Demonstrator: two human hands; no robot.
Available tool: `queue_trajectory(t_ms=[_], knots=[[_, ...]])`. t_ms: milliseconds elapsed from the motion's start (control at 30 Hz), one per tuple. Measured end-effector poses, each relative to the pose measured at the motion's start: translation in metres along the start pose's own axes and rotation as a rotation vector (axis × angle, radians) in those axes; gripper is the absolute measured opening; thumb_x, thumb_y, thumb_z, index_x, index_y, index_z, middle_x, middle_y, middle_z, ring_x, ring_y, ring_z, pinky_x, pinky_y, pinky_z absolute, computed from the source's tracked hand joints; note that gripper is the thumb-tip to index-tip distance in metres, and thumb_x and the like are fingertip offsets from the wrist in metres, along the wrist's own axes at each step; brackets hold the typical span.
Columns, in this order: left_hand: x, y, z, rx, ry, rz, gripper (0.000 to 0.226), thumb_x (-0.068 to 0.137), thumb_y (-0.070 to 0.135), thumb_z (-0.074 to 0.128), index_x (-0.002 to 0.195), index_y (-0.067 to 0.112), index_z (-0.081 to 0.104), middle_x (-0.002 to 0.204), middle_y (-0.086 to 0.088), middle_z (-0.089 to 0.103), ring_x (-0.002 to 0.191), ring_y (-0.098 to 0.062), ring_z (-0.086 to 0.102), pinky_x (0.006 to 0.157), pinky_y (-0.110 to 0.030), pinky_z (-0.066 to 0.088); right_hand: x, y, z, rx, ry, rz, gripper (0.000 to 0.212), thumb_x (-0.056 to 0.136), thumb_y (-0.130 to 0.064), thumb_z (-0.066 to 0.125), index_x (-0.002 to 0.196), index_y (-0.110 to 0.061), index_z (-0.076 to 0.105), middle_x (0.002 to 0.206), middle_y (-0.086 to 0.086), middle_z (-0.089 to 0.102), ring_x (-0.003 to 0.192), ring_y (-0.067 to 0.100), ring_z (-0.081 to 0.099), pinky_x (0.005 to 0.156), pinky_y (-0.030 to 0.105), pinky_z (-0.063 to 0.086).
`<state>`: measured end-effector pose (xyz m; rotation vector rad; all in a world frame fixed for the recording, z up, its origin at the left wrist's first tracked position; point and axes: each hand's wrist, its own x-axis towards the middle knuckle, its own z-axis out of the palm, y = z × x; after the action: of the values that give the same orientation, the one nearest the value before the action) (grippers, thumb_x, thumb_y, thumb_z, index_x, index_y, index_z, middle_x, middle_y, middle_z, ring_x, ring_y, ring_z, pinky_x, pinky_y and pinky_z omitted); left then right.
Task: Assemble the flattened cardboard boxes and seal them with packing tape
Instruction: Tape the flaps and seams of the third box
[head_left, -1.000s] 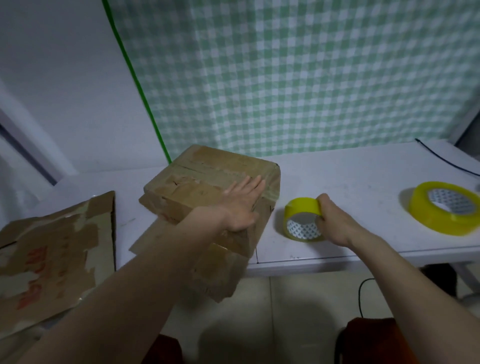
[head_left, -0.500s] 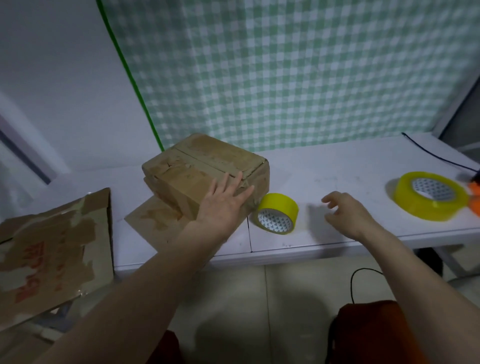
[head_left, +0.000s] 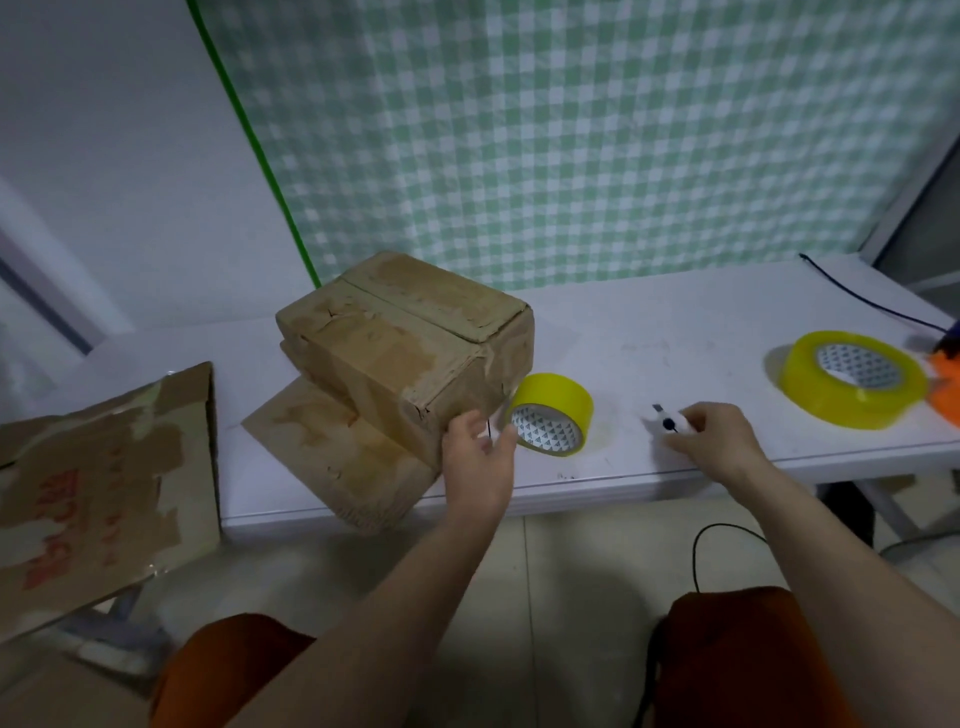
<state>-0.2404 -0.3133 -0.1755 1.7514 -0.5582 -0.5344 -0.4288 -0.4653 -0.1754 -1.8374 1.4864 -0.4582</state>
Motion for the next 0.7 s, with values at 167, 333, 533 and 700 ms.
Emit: queue_trajectory(t_ms=[167, 333, 533, 700], knots=[[0.021, 0.031, 0.015, -0.697, -0.107, -0.568, 0.033, 0.093, 0.019, 0.063, 0.122, 0.003, 0.055, 0.098, -0.009, 0.062, 0.09, -0.021, 0.062, 0.082, -0.032, 0.054, -0.002, -0.026, 0.001, 0.199, 0.059, -0.247, 0.011, 0.087, -0.008, 0.065, 0.084, -0.018, 0.069, 0.082, 0.01, 0.064, 0.074, 0.025, 0.054, 0.072, 0.044, 0.05], [0.034, 0.035, 0.022, -0.918, -0.084, -0.661, 0.033, 0.09, 0.003, 0.064, 0.121, -0.003, 0.054, 0.091, -0.012, 0.057, 0.078, -0.022, 0.06, 0.054, -0.027, 0.058, -0.001, -0.073, 0.012, 0.021, 0.112, -0.619, 0.025, 0.089, -0.001, 0.059, 0.107, -0.015, 0.071, 0.092, 0.001, 0.048, 0.082, 0.013, 0.049, 0.078, 0.019, 0.043], [0.035, 0.031, 0.022, -0.875, -0.114, -0.635, 0.006, 0.088, -0.005, 0.063, 0.084, -0.003, 0.058, 0.086, -0.012, 0.059, 0.078, -0.017, 0.06, 0.062, -0.021, 0.056, 0.001, -0.108, 0.034, -0.219, 0.085, -0.951, 0.014, 0.084, 0.0, 0.061, 0.092, -0.01, 0.066, 0.09, 0.005, 0.059, 0.084, 0.025, 0.056, 0.068, 0.036, 0.045], [0.042, 0.025, 0.021, -0.861, -0.117, -0.608, 0.007, 0.089, -0.004, 0.062, 0.085, 0.002, 0.062, 0.082, -0.009, 0.062, 0.075, -0.014, 0.06, 0.069, -0.021, 0.056, 0.016, -0.125, 0.05, -0.419, 0.043, -1.07, 0.015, 0.082, 0.001, 0.061, 0.093, -0.008, 0.068, 0.095, 0.009, 0.059, 0.091, 0.031, 0.054, 0.066, 0.038, 0.046]])
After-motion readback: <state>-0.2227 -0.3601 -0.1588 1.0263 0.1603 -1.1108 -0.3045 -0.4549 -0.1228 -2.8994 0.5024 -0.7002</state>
